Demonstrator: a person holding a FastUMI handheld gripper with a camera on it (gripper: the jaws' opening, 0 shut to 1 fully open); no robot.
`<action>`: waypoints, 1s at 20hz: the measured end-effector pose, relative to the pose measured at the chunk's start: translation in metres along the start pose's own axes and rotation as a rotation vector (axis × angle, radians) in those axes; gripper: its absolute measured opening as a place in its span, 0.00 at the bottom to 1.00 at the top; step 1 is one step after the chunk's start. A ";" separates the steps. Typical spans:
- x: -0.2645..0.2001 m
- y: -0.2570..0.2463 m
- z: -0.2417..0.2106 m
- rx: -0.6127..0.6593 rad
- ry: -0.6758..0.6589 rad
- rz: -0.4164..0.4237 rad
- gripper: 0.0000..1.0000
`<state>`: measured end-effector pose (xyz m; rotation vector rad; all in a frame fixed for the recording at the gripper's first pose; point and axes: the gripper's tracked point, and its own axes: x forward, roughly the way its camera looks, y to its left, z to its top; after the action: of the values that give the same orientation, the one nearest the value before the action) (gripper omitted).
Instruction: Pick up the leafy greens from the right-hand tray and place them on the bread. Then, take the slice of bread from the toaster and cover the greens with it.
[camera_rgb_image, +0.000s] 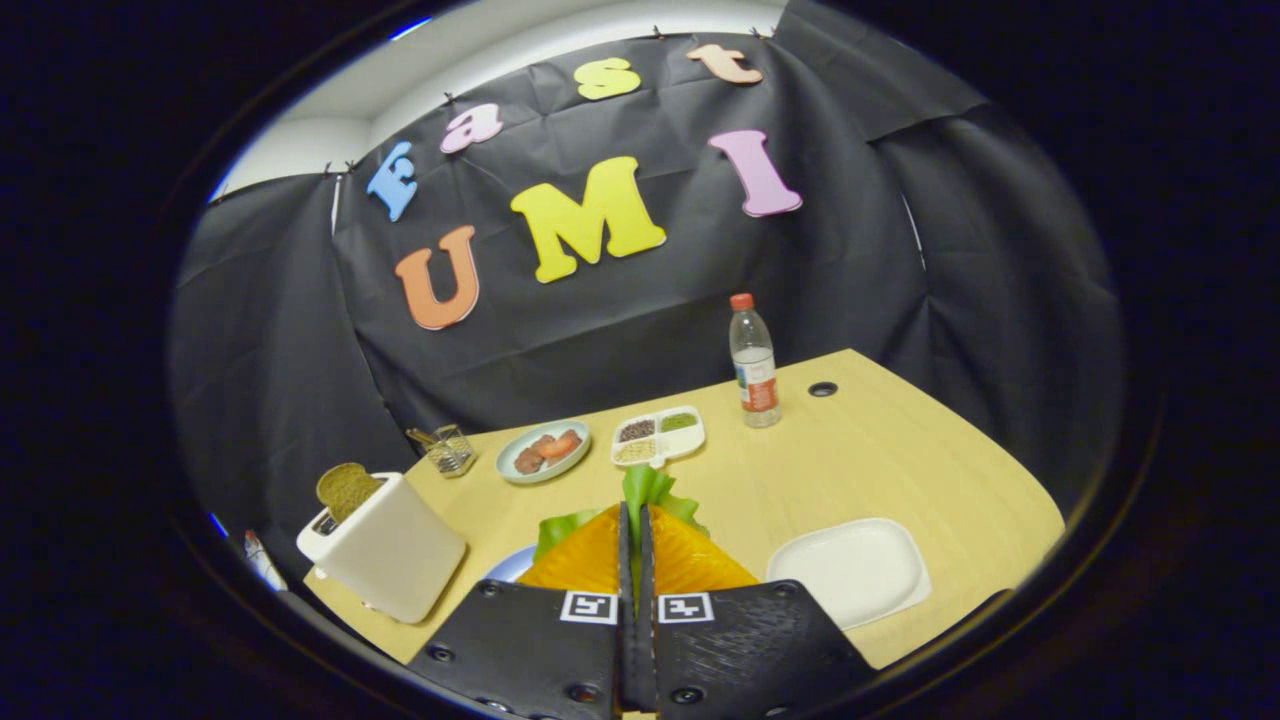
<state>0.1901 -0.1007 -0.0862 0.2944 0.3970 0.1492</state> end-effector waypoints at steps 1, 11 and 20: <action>0.003 0.011 -0.002 -0.008 -0.001 0.004 0.00; 0.048 0.060 -0.061 -0.094 0.057 -0.084 0.00; 0.076 0.094 -0.118 -0.002 0.136 -0.109 0.00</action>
<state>0.2038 0.0336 -0.1877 0.2610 0.5461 0.0627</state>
